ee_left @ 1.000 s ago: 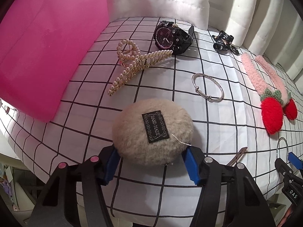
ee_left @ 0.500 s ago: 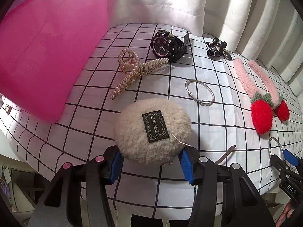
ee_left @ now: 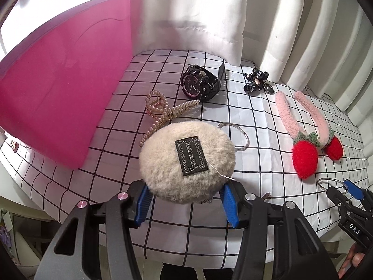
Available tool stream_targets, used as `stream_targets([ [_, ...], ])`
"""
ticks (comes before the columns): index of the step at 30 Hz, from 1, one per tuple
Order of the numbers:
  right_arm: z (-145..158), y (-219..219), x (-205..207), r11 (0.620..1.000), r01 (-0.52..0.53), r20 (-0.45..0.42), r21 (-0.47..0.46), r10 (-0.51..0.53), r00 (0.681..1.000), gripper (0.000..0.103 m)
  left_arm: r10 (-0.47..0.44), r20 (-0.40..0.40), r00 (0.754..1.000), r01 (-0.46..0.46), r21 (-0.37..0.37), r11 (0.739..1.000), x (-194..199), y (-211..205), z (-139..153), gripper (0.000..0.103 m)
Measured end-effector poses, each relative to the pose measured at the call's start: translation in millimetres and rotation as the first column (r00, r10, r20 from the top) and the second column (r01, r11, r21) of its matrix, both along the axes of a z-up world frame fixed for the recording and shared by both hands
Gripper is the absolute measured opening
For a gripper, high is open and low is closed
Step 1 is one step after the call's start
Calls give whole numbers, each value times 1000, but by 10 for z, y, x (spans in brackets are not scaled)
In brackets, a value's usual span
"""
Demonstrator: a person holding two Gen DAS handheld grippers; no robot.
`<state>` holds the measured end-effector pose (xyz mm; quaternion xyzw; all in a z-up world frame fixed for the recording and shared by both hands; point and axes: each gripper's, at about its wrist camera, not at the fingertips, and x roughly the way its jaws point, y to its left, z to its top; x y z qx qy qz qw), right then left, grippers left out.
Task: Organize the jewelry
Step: 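Close the left tool on the beige fluffy pouch and lift it, then carry the pouch with the left tool over the pink tub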
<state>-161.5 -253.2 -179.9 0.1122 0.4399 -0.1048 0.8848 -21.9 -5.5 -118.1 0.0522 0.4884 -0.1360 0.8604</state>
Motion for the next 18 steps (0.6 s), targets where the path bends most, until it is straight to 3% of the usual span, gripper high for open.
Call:
stream_targets([
  [9, 282, 61, 84, 999, -23, 47, -31, 24, 999, 68, -3, 44, 999, 4, -24, 1000, 13, 25, 230, 50],
  [18, 826, 252, 257, 992, -81, 153, -99, 95, 984, 68, 14, 135, 991, -3, -78, 997, 61, 125, 670, 50],
])
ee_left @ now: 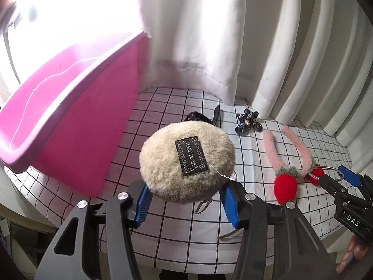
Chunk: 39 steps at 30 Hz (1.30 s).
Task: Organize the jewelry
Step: 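Carry the pouch with the left tool over the pink tub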
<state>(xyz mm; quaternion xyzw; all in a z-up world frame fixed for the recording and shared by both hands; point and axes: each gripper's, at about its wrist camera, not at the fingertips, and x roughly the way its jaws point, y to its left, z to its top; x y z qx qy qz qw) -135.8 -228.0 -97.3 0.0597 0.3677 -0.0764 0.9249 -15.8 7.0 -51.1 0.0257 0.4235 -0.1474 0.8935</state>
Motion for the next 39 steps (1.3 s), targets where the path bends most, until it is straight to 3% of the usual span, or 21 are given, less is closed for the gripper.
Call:
stream_targets([
  [8, 606, 383, 251, 994, -103, 140, -42, 108, 984, 68, 46, 125, 991, -40, -54, 998, 81, 265, 568, 50],
  [18, 1178, 1155, 700, 957, -279, 256, -75, 289, 922, 68, 185, 223, 957, -172, -77, 982, 304, 971, 1005, 50],
  [31, 1526, 2314, 1474, 861, -493, 273, -129, 508, 817, 68, 332, 186, 925, -329, -48, 943, 738, 1823, 861, 50],
  [39, 1312, 2721, 2002, 835, -541, 188, -105, 551, 813, 68, 359, 134, 924, -360, -17, 933, 979, 2008, 584, 51],
])
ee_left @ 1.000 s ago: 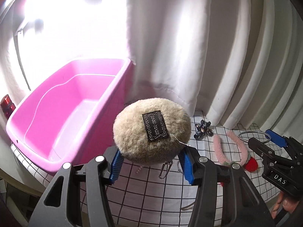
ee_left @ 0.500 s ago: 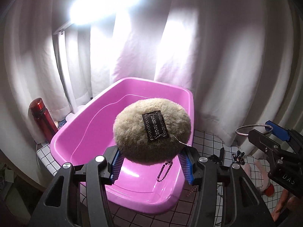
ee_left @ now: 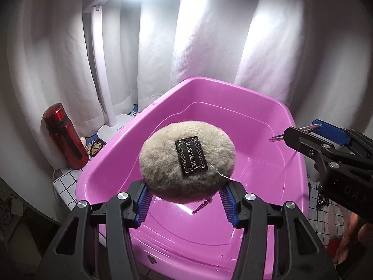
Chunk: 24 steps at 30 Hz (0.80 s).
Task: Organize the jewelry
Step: 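Carry the pouch with the left tool over the pink tub, then open the left tool to drop the pouch into the tub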
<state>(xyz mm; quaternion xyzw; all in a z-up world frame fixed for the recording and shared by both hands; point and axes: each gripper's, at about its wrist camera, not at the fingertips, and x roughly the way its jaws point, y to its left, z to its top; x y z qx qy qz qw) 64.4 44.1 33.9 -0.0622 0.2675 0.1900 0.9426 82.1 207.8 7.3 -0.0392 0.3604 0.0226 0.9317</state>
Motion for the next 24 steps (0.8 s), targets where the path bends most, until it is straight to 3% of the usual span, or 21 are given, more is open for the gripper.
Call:
stream_targets([
  [13, -317, 139, 431, 999, 27, -112, -24, -30, 993, 68, 52, -76, 996, -52, 8, 999, 205, 142, -265, 53],
  [20, -363, 162, 509, 998, 43, -140, -37, -48, 989, 68, 70, -79, 994, -69, 12, 998, 216, 142, -262, 66],
  [24, -349, 147, 504, 998, 53, -140, -37, -57, 989, 69, 85, -80, 993, -87, -14, 996, 193, 193, -252, 82],
])
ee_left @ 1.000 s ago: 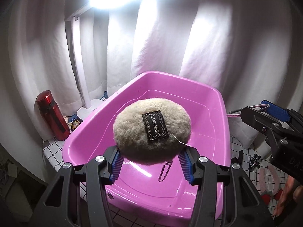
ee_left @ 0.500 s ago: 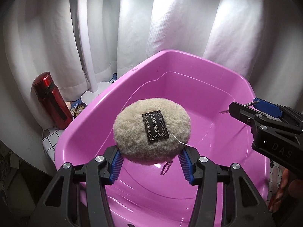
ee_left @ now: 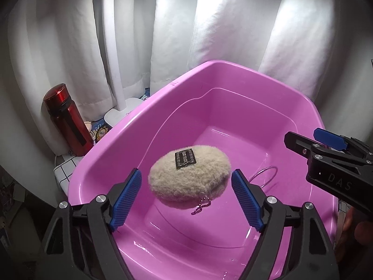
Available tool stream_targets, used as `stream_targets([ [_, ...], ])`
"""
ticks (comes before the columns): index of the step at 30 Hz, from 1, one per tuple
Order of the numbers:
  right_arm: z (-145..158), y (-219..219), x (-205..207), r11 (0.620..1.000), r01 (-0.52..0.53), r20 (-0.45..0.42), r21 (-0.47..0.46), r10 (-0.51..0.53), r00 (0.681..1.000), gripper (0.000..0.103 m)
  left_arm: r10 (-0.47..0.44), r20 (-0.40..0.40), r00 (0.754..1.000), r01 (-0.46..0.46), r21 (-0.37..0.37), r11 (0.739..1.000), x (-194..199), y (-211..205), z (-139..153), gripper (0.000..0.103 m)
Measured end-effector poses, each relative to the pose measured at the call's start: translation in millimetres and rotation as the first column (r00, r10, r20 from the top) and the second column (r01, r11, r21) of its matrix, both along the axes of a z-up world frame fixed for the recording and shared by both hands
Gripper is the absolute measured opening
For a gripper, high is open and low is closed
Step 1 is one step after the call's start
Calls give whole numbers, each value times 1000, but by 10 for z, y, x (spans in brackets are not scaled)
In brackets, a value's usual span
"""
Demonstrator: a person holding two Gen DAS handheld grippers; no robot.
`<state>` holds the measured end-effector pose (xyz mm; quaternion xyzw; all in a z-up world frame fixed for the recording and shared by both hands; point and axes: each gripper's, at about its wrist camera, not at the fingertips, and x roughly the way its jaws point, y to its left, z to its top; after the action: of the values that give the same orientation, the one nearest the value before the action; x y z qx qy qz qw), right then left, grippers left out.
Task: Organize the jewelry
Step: 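Open the left tool to drop the pouch into the tub, then move the right tool back toward the pink strawberry headband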
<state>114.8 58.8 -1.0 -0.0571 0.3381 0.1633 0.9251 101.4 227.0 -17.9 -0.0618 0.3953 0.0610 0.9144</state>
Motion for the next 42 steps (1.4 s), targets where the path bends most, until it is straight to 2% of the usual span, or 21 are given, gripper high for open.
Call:
stream_targets([
  [13, 24, -24, -59, 1000, 7, 8, 10, -7, 1000, 69, 24, 8, 1000, -24, -1, 1000, -59, 72, 56, 85],
  [23, 99, -82, -157, 999, 12, 29, 41, -14, 999, 69, 29, 45, 999, -30, 12, 999, -177, 57, 190, 85],
  [25, 135, -118, -198, 998, 14, 41, 54, -17, 999, 69, 32, 59, 998, -32, 16, 999, -216, 50, 228, 90],
  [36, 271, -525, -586, 986, 52, 81, 159, -66, 995, 69, -6, 124, 992, 2, 28, 1000, -447, -115, 476, 97],
  [42, 242, -1003, -961, 972, 130, 84, 195, -148, 985, 69, -73, 141, 987, 68, 43, 997, -566, -354, 570, 97],
])
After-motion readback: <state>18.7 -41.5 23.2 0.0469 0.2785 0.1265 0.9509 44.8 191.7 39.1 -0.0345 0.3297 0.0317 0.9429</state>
